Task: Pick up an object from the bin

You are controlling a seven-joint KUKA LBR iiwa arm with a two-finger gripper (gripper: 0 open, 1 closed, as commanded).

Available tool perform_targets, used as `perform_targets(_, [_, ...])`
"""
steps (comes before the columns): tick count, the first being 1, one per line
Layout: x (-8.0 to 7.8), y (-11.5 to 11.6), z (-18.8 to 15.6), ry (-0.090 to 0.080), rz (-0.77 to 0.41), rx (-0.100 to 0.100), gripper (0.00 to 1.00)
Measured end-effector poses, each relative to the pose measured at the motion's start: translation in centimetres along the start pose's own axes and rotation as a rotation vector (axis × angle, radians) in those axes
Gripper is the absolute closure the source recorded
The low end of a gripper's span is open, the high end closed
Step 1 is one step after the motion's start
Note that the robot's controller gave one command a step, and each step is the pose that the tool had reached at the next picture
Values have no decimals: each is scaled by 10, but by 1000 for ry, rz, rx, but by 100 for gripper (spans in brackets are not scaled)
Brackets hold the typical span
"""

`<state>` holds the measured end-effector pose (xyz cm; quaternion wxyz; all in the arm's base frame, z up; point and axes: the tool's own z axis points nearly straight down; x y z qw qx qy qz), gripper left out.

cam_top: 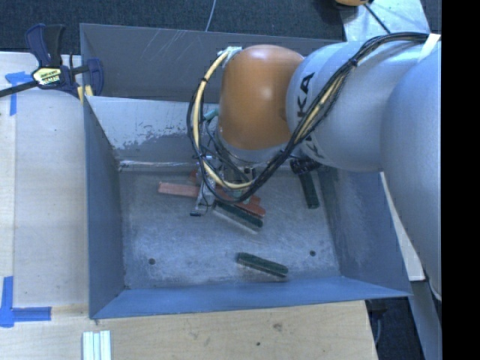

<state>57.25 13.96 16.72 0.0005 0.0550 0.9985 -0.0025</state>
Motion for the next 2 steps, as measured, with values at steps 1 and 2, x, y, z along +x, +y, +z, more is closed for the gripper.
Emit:
perform_targets(1, [19,23,-18,-3,-21,-9,100])
perform_targets(2, [0,4,-42,1,-35,-5,100])
